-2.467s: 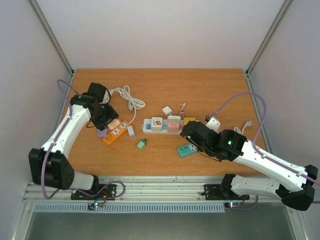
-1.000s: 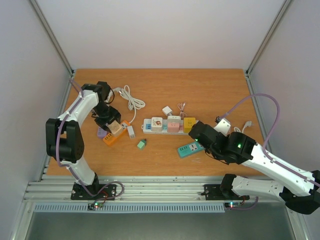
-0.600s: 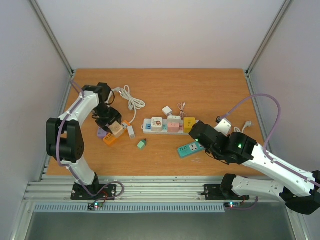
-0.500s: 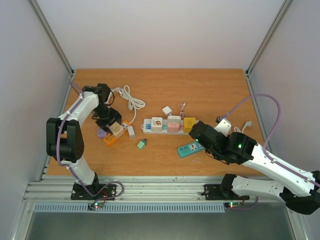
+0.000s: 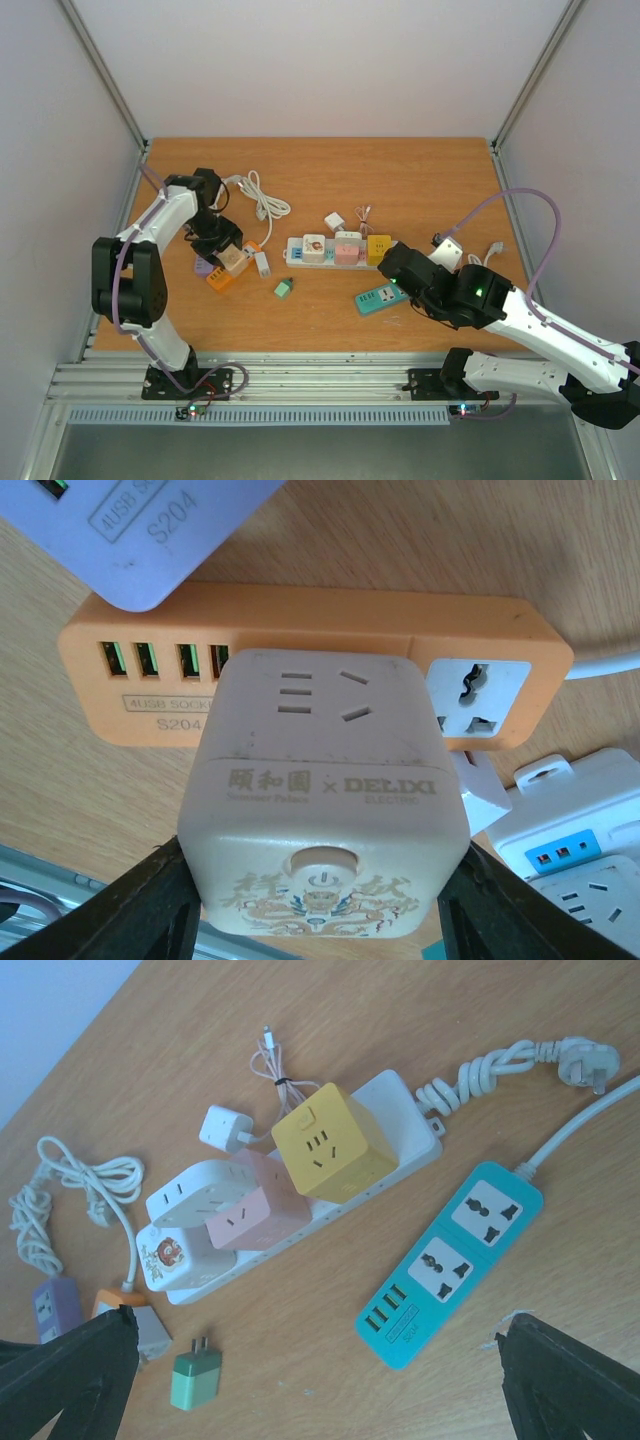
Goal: Insert the plug
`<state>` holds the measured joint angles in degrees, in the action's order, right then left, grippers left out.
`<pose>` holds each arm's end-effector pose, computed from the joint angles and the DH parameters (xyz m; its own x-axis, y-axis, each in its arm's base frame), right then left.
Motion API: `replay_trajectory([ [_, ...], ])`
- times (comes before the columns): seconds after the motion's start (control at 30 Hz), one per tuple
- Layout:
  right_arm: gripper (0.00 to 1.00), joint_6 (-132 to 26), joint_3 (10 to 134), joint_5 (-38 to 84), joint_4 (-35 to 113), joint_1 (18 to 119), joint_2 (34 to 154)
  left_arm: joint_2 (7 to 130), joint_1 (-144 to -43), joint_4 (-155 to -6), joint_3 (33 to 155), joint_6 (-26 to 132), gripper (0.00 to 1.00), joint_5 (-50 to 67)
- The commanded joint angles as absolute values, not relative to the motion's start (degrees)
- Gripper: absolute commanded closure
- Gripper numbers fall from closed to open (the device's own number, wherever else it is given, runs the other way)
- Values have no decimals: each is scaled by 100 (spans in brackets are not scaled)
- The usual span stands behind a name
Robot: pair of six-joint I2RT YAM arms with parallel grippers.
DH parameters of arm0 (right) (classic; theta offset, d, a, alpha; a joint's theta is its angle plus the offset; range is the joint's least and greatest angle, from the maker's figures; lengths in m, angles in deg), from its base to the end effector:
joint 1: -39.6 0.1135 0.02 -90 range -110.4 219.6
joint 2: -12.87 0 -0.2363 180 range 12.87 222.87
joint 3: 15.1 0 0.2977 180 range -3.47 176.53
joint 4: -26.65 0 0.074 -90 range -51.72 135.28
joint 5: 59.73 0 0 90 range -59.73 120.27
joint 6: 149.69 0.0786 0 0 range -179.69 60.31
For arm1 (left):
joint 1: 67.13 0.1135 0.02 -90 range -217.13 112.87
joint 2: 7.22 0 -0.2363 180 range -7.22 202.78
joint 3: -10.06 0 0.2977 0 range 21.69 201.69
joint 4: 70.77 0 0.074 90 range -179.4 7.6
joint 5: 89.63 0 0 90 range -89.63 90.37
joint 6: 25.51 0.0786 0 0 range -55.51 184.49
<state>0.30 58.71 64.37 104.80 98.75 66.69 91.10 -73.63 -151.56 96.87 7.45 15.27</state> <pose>0.1576 0.1780 0.2878 -0.7021 0.2228 -0.6763 0.0975 0.9709 0.2186 0.3354 -0.0586 0.1381 -0.6233 -0.7451 0.2374 -0.7790 0.6179 -0.1061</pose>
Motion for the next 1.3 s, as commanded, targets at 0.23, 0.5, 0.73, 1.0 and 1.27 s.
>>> replay_trajectory([
  [0.23,2,159,5892,6827,10646,9988,6721,9873,-7317,-14804,9492,682,63,1041],
  [0.5,2,51,6323,7085,10914,10279,7319,10246,-7266,-14734,9710,740,55,914],
  [0.73,1,-44,6501,7150,10989,10329,7532,10263,-7270,-14550,9477,798,46,763],
  [1.0,2,40,6535,7230,11130,10340,7536,9536,-7275,-14679,9681,1084,19,509],
  [1.27,2,-261,6567,7265,11162,10349,7550,8383,-7275,-14644,9814,1751,1,411],
])
